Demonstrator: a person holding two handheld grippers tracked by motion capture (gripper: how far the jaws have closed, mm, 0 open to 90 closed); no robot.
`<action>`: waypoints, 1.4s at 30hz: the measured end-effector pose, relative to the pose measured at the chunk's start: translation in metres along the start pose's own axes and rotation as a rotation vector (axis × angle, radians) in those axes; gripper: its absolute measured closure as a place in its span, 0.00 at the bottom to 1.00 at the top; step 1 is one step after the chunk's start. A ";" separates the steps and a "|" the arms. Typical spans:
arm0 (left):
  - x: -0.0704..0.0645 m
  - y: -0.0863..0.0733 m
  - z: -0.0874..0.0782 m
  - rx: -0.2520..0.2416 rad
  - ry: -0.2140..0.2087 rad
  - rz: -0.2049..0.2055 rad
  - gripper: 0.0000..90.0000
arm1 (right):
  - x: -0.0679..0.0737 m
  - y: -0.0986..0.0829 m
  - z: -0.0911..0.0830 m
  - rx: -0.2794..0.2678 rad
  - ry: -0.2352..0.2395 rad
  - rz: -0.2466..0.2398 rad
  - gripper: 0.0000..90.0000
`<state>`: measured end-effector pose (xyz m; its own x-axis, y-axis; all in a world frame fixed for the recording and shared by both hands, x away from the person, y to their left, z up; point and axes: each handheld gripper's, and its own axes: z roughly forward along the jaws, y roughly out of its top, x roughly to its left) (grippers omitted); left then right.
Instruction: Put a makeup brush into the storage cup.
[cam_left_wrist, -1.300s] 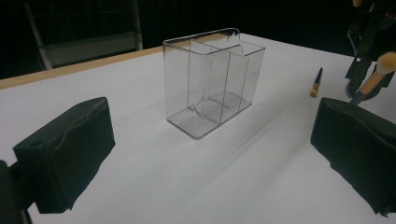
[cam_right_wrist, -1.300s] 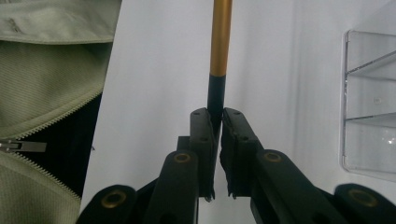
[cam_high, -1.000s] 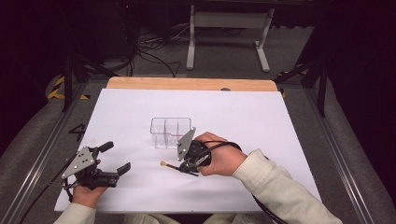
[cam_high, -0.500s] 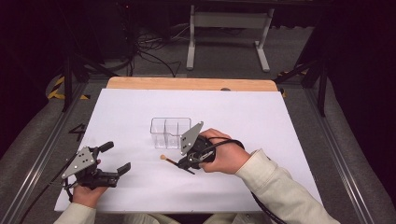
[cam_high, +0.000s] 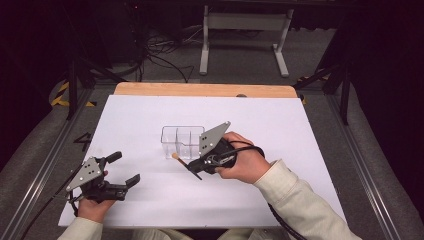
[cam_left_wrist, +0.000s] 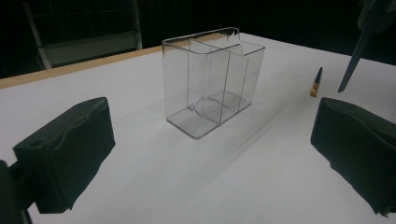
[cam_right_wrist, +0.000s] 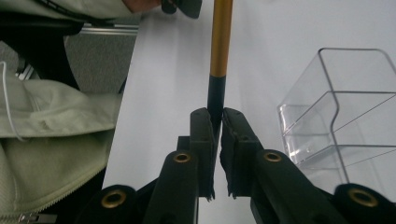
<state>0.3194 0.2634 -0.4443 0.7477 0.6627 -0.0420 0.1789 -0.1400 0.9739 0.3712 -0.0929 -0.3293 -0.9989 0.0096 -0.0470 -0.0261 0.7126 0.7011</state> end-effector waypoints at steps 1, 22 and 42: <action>0.000 0.000 0.000 0.000 0.000 0.000 0.00 | 0.000 0.000 0.000 0.000 0.000 0.000 0.93; 0.000 0.000 0.000 0.000 0.000 -0.002 0.00 | -0.015 0.002 -0.022 -0.228 -0.052 0.105 0.93; 0.000 0.000 0.000 0.000 0.000 0.000 0.00 | -0.028 0.005 -0.032 -0.350 -0.103 0.173 0.93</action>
<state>0.3198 0.2636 -0.4446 0.7475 0.6629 -0.0424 0.1789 -0.1394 0.9739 0.3977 -0.1122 -0.3014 -0.9809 0.1913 0.0346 0.1123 0.4123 0.9041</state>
